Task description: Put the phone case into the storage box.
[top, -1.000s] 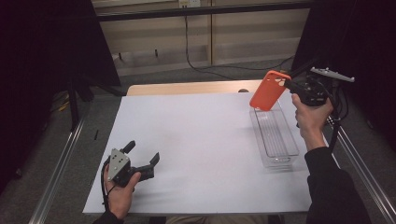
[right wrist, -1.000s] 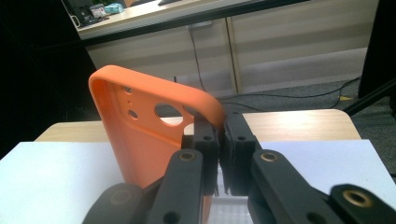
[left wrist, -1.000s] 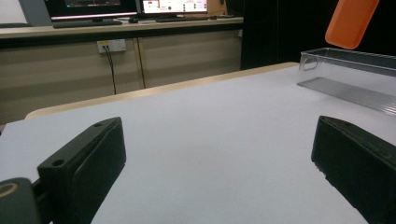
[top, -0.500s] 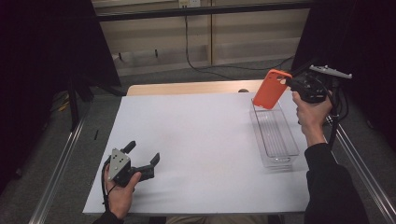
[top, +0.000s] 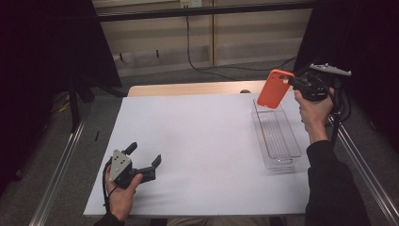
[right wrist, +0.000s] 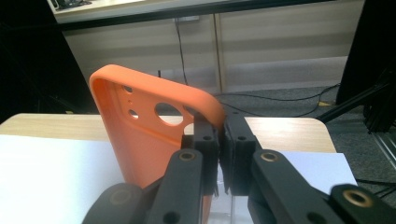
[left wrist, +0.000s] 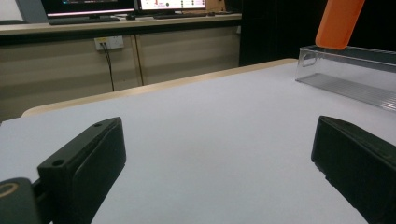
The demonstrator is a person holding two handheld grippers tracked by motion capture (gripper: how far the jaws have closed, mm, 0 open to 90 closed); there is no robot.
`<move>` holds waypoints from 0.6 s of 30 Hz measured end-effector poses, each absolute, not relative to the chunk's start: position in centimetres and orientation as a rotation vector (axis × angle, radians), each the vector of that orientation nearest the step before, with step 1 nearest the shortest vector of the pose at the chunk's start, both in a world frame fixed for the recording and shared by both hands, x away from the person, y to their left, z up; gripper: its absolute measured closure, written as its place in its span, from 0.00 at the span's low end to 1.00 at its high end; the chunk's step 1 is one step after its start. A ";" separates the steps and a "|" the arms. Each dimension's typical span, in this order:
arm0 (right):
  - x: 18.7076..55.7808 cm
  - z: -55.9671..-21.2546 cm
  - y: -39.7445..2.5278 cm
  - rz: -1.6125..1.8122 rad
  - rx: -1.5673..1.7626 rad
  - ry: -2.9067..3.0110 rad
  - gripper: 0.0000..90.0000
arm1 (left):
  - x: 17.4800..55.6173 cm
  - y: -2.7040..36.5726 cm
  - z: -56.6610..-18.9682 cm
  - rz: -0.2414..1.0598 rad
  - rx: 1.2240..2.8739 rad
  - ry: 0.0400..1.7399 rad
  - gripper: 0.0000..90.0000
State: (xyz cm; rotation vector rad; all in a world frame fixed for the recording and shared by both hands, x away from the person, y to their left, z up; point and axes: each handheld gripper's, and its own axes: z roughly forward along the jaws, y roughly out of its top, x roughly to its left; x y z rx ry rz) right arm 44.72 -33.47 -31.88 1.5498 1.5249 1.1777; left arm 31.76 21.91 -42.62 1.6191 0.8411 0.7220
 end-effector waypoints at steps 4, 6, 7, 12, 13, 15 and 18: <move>45.0 -32.3 -33.3 1.157 1.541 1.535 0.95 | 31.8 21.9 -42.6 0.720 1.623 0.839 0.03; 45.1 -32.5 -33.2 1.138 1.532 1.535 0.95 | 31.8 21.9 -42.6 0.722 1.621 0.840 0.03; 45.1 -32.6 -33.0 1.130 1.534 1.528 0.95 | 31.8 21.9 -42.6 0.721 1.622 0.839 0.03; 45.4 -33.1 -32.7 1.097 1.524 1.524 0.95 | 31.8 21.9 -42.6 0.723 1.620 0.843 0.03; 45.5 -33.2 -32.7 1.086 1.516 1.526 0.95 | 31.8 22.0 -42.6 0.722 1.619 0.843 0.03; 45.6 -33.4 -32.4 1.076 1.502 1.547 0.95 | 31.8 21.9 -42.6 0.724 1.620 0.841 0.03; 45.8 -33.7 -32.2 1.064 1.501 1.552 0.95 | 31.7 21.9 -42.6 0.724 1.621 0.838 0.03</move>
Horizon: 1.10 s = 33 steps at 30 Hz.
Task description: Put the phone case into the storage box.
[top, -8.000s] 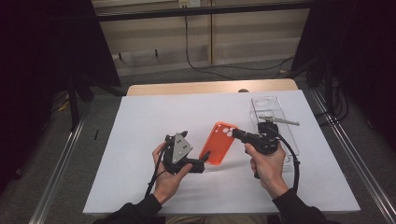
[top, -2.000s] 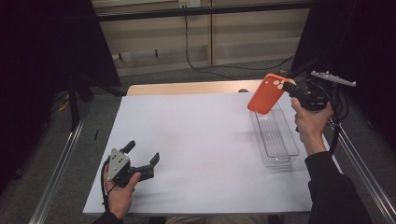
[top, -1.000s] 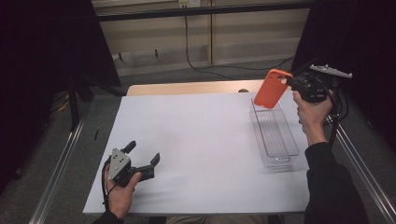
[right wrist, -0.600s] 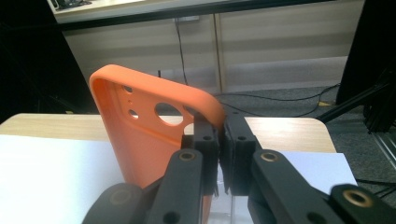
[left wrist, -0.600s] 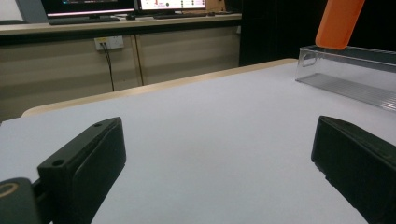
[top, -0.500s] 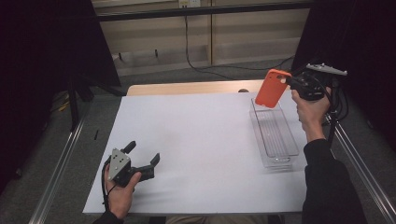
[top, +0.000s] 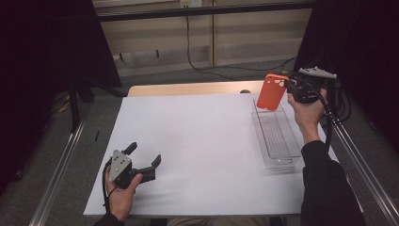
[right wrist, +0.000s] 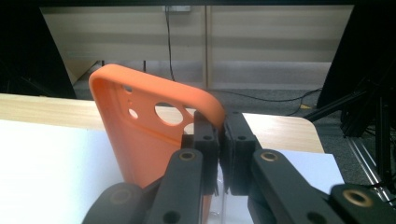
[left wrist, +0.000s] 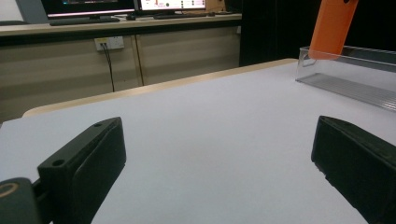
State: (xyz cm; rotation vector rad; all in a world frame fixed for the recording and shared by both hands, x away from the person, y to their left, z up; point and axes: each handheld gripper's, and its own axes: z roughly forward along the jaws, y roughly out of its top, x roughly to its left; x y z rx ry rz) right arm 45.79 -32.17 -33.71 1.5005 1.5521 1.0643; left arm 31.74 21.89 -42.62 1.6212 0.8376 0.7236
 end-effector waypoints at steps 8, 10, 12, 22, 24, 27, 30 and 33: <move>46.1 -34.5 -32.1 1.043 1.495 1.556 0.95 | 31.7 21.9 -42.6 0.727 1.621 0.837 0.03; 46.1 -34.7 -32.0 1.036 1.499 1.559 0.95 | 31.7 21.9 -42.6 0.723 1.622 0.836 0.03; 46.2 -34.8 -32.0 1.020 1.495 1.566 0.95 | 31.7 21.9 -42.6 0.727 1.623 0.836 0.03; 46.6 -35.9 -31.4 0.986 1.494 1.565 0.95 | 31.7 22.0 -42.6 0.726 1.624 0.829 0.03; 46.7 -36.3 -31.3 0.979 1.496 1.563 0.95 | 31.7 21.9 -42.6 0.724 1.619 0.835 0.03; 46.7 -36.8 -31.4 0.978 1.508 1.557 0.95 | 31.7 21.9 -42.6 0.722 1.621 0.833 0.03; 46.7 -37.0 -31.4 0.972 1.510 1.553 0.95 | 31.7 21.9 -42.6 0.722 1.621 0.831 0.03; 46.6 -37.1 -31.5 0.972 1.511 1.541 0.95 | 31.7 21.9 -42.6 0.724 1.621 0.830 0.03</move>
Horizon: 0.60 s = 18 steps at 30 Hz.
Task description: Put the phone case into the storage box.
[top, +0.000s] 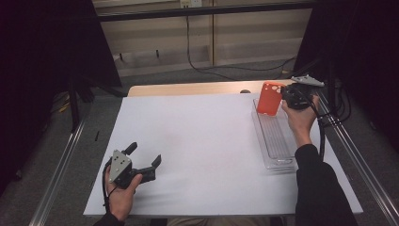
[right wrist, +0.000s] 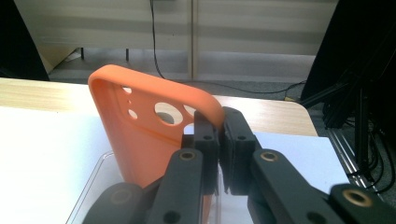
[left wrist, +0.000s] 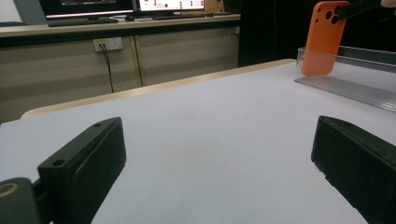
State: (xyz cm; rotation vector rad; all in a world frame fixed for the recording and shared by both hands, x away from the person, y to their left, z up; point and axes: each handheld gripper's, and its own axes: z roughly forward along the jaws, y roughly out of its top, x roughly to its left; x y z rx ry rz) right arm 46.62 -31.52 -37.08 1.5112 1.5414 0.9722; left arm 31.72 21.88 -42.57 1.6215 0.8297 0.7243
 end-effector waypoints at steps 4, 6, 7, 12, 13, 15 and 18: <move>46.7 -37.3 -31.3 0.964 1.505 1.540 0.95 | 31.7 21.9 -42.6 0.724 1.622 0.831 0.03; 46.8 -37.4 -31.1 0.959 1.505 1.542 0.95 | 31.7 21.9 -42.6 0.725 1.622 0.830 0.03; 46.9 -37.4 -31.0 0.959 1.506 1.545 0.95 | 31.7 21.9 -42.6 0.724 1.621 0.831 0.03; 47.1 -37.5 -30.7 0.950 1.491 1.565 0.95 | 31.7 21.9 -42.5 0.720 1.620 0.829 0.03; 47.2 -37.5 -30.7 0.953 1.491 1.565 0.95 | 31.6 21.9 -42.5 0.722 1.622 0.826 0.03; 47.3 -37.5 -30.8 0.960 1.493 1.565 0.95 | 31.6 21.9 -42.5 0.725 1.622 0.827 0.03; 47.5 -37.5 -30.9 0.967 1.489 1.575 0.95 | 31.6 21.9 -42.5 0.723 1.621 0.828 0.03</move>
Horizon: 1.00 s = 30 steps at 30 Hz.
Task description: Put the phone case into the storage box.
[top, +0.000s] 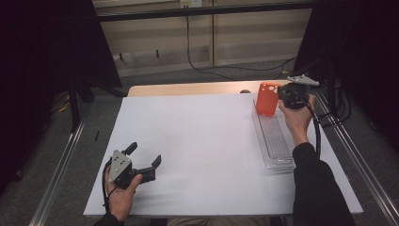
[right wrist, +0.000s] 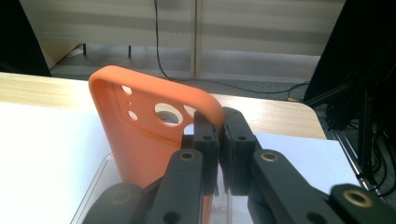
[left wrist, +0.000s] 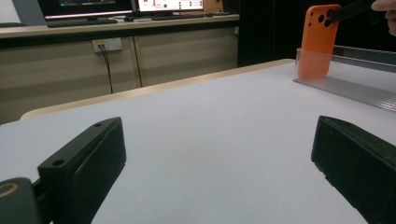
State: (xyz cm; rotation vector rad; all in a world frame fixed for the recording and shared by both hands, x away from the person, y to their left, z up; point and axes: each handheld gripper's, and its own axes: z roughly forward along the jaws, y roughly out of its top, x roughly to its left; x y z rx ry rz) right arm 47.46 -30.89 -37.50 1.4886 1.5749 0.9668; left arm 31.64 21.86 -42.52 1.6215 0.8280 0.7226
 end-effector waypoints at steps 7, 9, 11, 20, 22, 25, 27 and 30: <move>47.9 -37.4 -31.6 1.000 1.501 1.605 0.95 | 31.7 21.8 -42.6 0.719 1.628 0.828 0.03; 48.1 -37.3 -31.6 0.992 1.500 1.618 0.95 | 31.7 21.8 -42.6 0.716 1.630 0.827 0.03; 48.3 -37.2 -31.5 0.996 1.497 1.625 0.94 | 31.7 21.8 -42.5 0.721 1.629 0.823 0.03; 49.0 -37.2 -31.4 1.014 1.477 1.642 0.94 | 31.7 21.8 -42.6 0.713 1.630 0.821 0.04; 49.2 -37.2 -31.6 1.023 1.481 1.646 0.94 | 31.7 21.8 -42.6 0.714 1.630 0.823 0.04; 49.4 -37.2 -31.6 1.023 1.485 1.652 0.93 | 31.8 21.9 -42.6 0.716 1.641 0.815 0.04; 49.5 -37.2 -31.6 1.022 1.486 1.648 0.93 | 31.8 21.9 -42.6 0.719 1.642 0.813 0.04; 49.5 -37.2 -31.6 1.022 1.487 1.650 0.93 | 31.7 21.9 -42.5 0.726 1.631 0.824 0.04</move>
